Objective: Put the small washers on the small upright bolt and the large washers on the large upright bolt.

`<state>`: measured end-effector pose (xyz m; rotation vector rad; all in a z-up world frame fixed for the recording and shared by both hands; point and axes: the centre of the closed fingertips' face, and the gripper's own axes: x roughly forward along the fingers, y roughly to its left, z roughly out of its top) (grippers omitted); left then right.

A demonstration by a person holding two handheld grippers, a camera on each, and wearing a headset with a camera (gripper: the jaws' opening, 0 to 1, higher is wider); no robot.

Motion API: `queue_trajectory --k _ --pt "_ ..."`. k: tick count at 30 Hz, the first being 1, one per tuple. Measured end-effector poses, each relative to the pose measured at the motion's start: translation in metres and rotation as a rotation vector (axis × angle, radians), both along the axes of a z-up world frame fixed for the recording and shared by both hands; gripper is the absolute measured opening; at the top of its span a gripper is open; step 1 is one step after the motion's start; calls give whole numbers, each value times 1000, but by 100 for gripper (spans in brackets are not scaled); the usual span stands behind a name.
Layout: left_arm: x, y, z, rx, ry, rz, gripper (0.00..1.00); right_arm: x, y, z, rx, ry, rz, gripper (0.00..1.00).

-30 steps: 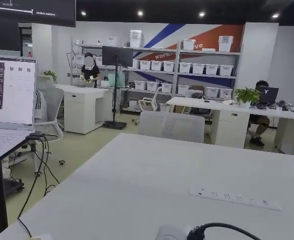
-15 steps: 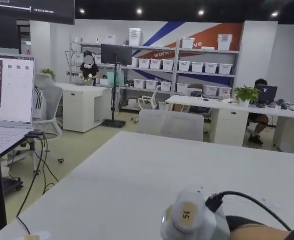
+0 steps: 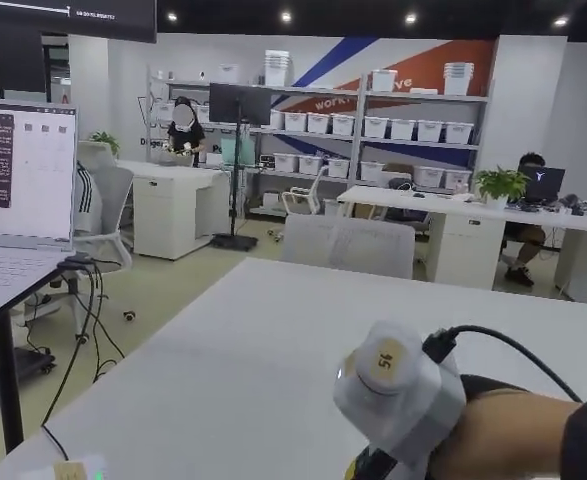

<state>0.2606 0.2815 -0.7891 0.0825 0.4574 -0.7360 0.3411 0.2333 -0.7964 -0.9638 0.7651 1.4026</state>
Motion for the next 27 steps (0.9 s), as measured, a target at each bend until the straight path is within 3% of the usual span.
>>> queue_trajectory --k 13,27 --pt "1 2 0 -4 1 10 67 22 21 7 -7 -21 18 23" --pt "0 3 -1 -9 4 15 67 24 23 -9 -59 6 34 23"
